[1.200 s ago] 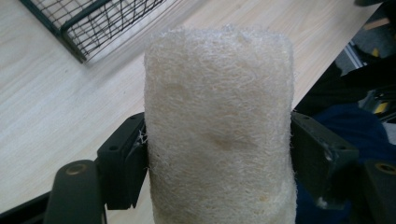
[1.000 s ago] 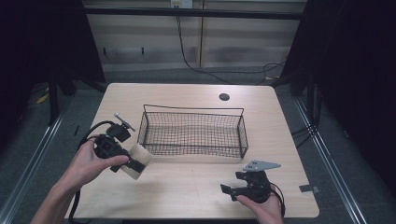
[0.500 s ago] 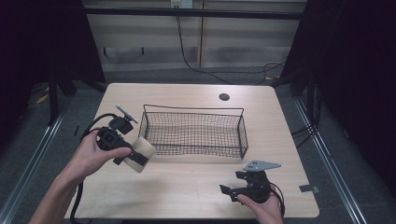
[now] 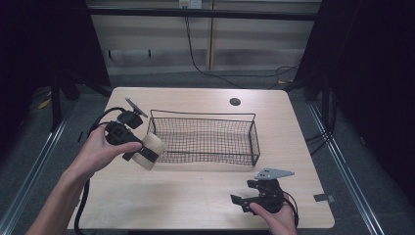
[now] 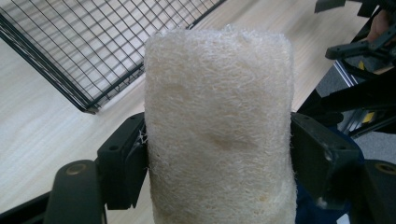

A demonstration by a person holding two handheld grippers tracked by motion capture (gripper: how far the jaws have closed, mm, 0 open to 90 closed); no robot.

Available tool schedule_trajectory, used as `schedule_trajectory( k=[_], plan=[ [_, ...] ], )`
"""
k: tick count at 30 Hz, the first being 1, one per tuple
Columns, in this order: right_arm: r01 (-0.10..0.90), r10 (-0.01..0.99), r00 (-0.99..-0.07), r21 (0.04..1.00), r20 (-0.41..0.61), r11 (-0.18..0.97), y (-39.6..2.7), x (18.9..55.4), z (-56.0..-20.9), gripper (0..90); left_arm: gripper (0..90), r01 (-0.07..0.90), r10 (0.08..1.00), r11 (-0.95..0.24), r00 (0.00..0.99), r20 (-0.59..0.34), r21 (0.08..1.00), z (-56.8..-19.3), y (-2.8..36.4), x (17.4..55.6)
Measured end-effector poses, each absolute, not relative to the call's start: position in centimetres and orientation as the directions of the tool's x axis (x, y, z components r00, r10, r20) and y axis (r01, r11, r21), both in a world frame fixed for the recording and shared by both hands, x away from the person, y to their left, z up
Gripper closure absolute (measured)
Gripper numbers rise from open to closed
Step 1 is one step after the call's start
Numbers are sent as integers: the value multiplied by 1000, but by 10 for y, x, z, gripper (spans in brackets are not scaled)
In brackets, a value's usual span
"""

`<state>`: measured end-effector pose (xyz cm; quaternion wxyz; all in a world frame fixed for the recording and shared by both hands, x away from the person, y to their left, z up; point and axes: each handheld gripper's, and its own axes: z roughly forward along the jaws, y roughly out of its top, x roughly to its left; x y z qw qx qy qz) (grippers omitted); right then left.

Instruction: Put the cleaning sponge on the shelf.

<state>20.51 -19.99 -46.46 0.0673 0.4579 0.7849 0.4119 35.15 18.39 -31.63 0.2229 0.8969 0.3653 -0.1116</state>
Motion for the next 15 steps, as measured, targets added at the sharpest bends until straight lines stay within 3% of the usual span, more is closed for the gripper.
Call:
schedule_trajectory(
  k=[15],
  plan=[
    [671,773,-571,700,277,245,-199,204,-465,152,268,751,669,-585,660,-341,305,-314,165,378]
  ],
)
